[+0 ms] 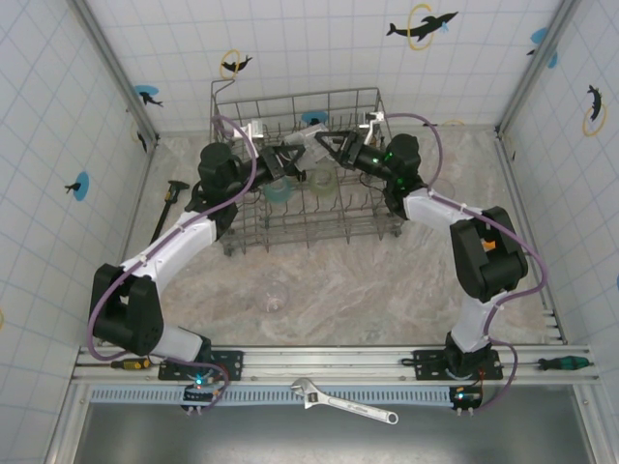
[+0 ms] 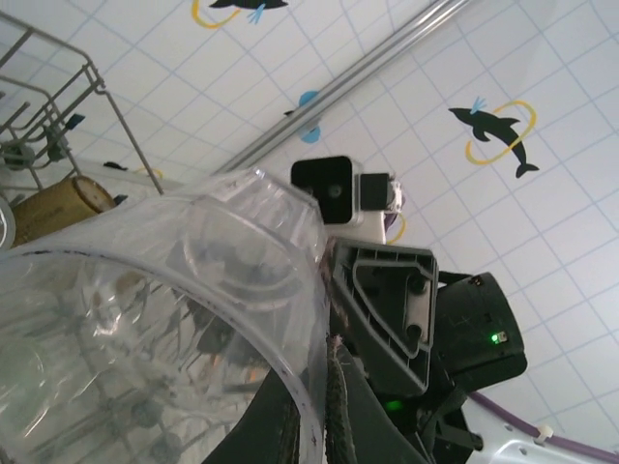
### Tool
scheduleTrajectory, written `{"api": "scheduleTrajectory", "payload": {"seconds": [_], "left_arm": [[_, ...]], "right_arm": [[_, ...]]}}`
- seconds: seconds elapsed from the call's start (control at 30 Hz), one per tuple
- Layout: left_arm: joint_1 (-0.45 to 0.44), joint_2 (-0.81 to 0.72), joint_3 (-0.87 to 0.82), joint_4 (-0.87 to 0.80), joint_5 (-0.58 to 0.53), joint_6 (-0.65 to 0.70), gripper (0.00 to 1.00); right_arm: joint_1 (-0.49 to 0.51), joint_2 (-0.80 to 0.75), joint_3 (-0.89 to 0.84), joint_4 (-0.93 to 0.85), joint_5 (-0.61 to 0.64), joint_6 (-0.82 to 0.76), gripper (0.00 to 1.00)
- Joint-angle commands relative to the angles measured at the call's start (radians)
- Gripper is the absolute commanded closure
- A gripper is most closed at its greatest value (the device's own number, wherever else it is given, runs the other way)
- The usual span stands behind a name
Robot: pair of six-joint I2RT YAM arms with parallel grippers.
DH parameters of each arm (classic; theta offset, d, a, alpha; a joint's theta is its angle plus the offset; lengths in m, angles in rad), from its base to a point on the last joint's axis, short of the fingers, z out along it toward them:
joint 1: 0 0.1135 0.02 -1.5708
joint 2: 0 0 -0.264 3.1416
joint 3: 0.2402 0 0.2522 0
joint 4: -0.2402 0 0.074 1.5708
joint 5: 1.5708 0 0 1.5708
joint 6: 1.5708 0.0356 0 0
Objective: Load the cups into the dish rack
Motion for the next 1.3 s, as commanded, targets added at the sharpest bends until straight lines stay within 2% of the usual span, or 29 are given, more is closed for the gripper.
{"api": "scheduleTrajectory", "payload": {"seconds": [0.0, 0.13, 0.27, 0.4, 0.53, 0.63, 0.67, 0.73, 0.77, 0.8, 0.93, 1.0, 1.1, 1.27], "left_arm": [[0.020, -0.009, 0.016, 0.031, -0.064, 0.030, 1.00], [0.020, -0.009, 0.019, 0.029, -0.054, 0.030, 1.00], [0.020, -0.009, 0.010, 0.028, -0.053, 0.033, 1.00], [0.022, -0.006, 0.011, 0.010, -0.052, 0.041, 1.00], [0.023, -0.001, 0.017, -0.007, -0.055, 0.048, 1.00], [0.025, -0.003, 0.026, -0.038, -0.067, 0.076, 0.89], [0.027, -0.008, 0.025, -0.050, -0.084, 0.090, 0.82], [0.034, -0.023, 0.017, -0.074, -0.134, 0.114, 0.75], [0.039, -0.029, 0.018, -0.094, -0.161, 0.123, 0.66], [0.046, -0.035, 0.020, -0.112, -0.179, 0.130, 0.58], [0.068, -0.053, 0.016, -0.127, -0.196, 0.148, 0.52], [0.073, -0.049, 0.016, -0.122, -0.185, 0.143, 0.54], [0.072, -0.033, 0.013, -0.102, -0.146, 0.127, 0.61], [0.076, -0.064, -0.012, -0.129, -0.197, 0.161, 0.59]], "right_arm": [[0.011, -0.046, -0.004, 0.081, -0.130, -0.046, 0.17], [0.003, -0.048, -0.008, 0.091, -0.133, -0.044, 0.18], [-0.001, -0.048, -0.012, 0.144, -0.134, -0.012, 0.24], [-0.008, -0.045, -0.013, 0.226, -0.131, 0.039, 0.37], [-0.008, -0.040, -0.001, 0.234, -0.134, 0.043, 0.44], [-0.009, -0.042, 0.005, 0.230, -0.133, 0.040, 0.52], [-0.009, -0.043, 0.008, 0.225, -0.133, 0.035, 0.53], [-0.009, -0.045, 0.018, 0.198, -0.133, 0.015, 0.60], [-0.008, -0.046, 0.023, 0.180, -0.134, 0.002, 0.61], [-0.008, -0.048, 0.028, 0.164, -0.137, -0.013, 0.62], [-0.008, -0.049, 0.042, 0.119, -0.137, -0.044, 0.63], [-0.003, -0.045, 0.047, 0.119, -0.139, -0.043, 0.63], [0.013, -0.034, 0.059, 0.110, -0.135, -0.042, 0.63], [0.020, -0.044, 0.053, -0.001, -0.108, -0.125, 0.60]]}}
